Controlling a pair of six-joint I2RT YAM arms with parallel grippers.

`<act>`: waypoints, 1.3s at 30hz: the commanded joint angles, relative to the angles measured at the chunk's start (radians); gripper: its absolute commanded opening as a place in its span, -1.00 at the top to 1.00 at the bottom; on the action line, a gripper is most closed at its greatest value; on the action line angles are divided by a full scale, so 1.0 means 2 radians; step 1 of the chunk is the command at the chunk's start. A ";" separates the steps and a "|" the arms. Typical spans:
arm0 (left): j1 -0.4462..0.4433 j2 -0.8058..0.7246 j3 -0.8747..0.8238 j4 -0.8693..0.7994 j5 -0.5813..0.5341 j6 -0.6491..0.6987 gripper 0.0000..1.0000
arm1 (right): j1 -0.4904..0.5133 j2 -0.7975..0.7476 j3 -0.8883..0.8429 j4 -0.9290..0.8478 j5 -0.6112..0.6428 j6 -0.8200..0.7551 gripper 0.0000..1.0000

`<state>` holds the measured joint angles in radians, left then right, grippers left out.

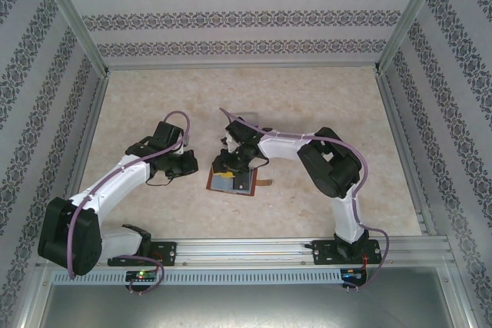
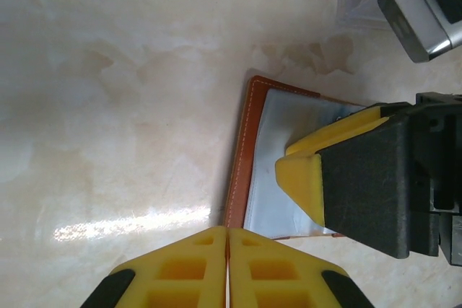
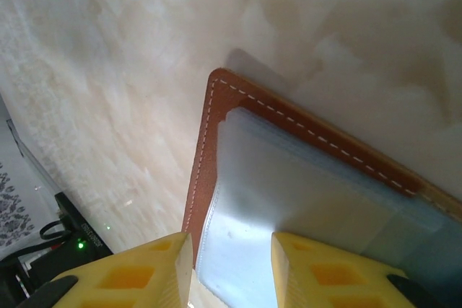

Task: Take the credit cards out of the card holder

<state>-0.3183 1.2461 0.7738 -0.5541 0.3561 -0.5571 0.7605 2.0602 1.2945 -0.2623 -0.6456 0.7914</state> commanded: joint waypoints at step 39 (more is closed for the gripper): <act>-0.081 0.163 0.035 0.165 0.122 -0.081 0.69 | -0.038 -0.133 -0.119 -0.040 0.063 -0.025 0.31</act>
<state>-0.4595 1.5455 0.8181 -0.2993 0.5690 -0.6800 0.6956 1.8259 1.0794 -0.3157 -0.5606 0.7670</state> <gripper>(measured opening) 0.146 0.345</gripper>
